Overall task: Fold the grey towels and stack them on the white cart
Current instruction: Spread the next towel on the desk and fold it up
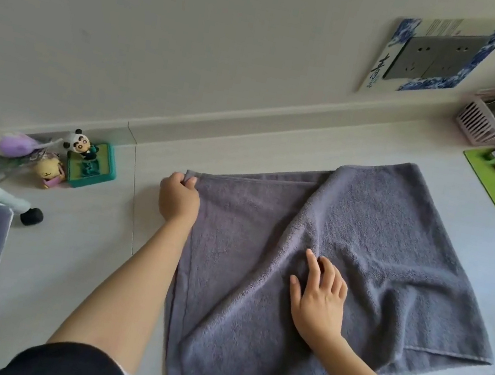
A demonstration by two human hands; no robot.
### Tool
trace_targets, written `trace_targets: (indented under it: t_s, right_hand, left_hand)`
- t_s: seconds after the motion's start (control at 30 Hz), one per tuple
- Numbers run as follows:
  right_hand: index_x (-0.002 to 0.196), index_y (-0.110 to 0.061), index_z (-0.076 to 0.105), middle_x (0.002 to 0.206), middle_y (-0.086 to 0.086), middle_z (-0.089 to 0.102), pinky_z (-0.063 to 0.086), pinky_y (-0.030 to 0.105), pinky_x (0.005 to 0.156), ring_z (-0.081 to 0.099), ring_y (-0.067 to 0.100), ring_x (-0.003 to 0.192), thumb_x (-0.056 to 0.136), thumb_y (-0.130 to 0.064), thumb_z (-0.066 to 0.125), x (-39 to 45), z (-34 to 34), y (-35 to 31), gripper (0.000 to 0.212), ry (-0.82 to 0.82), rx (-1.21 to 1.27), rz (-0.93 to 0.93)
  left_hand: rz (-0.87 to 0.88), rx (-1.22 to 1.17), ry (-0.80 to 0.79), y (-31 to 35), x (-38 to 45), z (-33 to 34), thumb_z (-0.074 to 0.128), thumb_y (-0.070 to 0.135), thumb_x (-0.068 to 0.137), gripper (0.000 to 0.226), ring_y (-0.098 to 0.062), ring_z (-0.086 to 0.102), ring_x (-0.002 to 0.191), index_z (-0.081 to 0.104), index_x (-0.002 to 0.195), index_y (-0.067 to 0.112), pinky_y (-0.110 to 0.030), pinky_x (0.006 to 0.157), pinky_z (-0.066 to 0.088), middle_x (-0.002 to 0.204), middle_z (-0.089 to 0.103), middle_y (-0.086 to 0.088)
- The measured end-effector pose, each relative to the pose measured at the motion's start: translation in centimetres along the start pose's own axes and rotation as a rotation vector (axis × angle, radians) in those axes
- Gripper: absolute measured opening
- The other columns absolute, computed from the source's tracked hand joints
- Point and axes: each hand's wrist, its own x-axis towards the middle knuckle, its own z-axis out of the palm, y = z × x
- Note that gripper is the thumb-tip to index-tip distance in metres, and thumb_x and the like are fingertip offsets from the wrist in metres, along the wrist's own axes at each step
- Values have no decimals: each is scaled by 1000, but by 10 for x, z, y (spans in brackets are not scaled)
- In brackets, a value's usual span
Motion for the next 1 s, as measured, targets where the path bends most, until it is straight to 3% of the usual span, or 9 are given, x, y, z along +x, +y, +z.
trace_targets:
  t_s: [0.2,0.4,0.5,0.57,0.67,0.73,0.8,0.9,1.0]
  right_hand:
    - [132,-17,43,119,15,53,28,40,95,42,29,111,84,-46,40,1,1,-1,55,2,-19,8]
    - [132,-17,43,119,14,52,29,41,97,43,29,112,84,-45,40,1,1,-1,55,-2,-40,5]
    - [132,-17,43,119,14,52,29,41,96,42,29,111,84,-45,41,1,2,-1,55,-2,-53,10]
    - [133,-18,42,120,14,49,29,41,96,42,30,112,84,-44,40,1,2,-3,55,-4,-61,-1]
    - [134,-21,42,126,12,44,27,42,100,43,31,115,85,-43,40,2,0,-9,54,-10,-74,-41]
    - [136,-23,44,136,12,44,24,43,107,40,30,125,87,-42,41,5,0,-19,52,-9,-52,-101]
    - [138,-25,46,145,9,41,18,43,113,32,27,135,89,-40,41,17,1,-33,51,-54,-16,-230]
    - [140,-28,43,149,2,38,14,41,114,32,25,139,92,-45,36,51,6,-39,51,-240,-62,-456]
    - [146,-37,26,155,-4,21,-4,33,114,14,20,145,92,-56,21,99,0,-8,58,-293,-148,-271]
  left_hand:
    - [-115,3,143,-9,15,-5,44,25,97,20,-35,57,91,56,94,9,-32,66,34,100,65,-15]
    - [63,208,139,-12,8,1,43,15,96,23,-39,53,104,51,114,4,-42,69,42,119,50,-21]
    - [75,212,146,-9,5,3,46,11,91,39,-38,44,117,46,129,7,-45,82,42,127,46,-21]
    - [212,285,142,-7,0,6,50,14,86,48,-37,41,121,46,134,9,-46,95,34,133,44,-19]
    - [595,401,38,-7,-26,19,45,28,83,51,-40,43,125,54,129,10,-50,107,20,138,45,-20]
    - [756,472,-88,-12,-51,30,40,38,84,57,-40,37,132,53,133,11,-53,112,14,144,41,-19]
    - [790,561,-192,-17,-68,35,35,47,86,64,-40,27,138,43,141,16,-58,114,10,150,33,-16]
    - [744,674,-213,-26,-69,34,29,58,86,70,-42,16,141,29,147,23,-65,110,4,155,25,-12]
    - [674,709,-217,-28,-63,31,27,63,85,72,-42,10,143,23,149,28,-66,109,-1,157,17,-11]
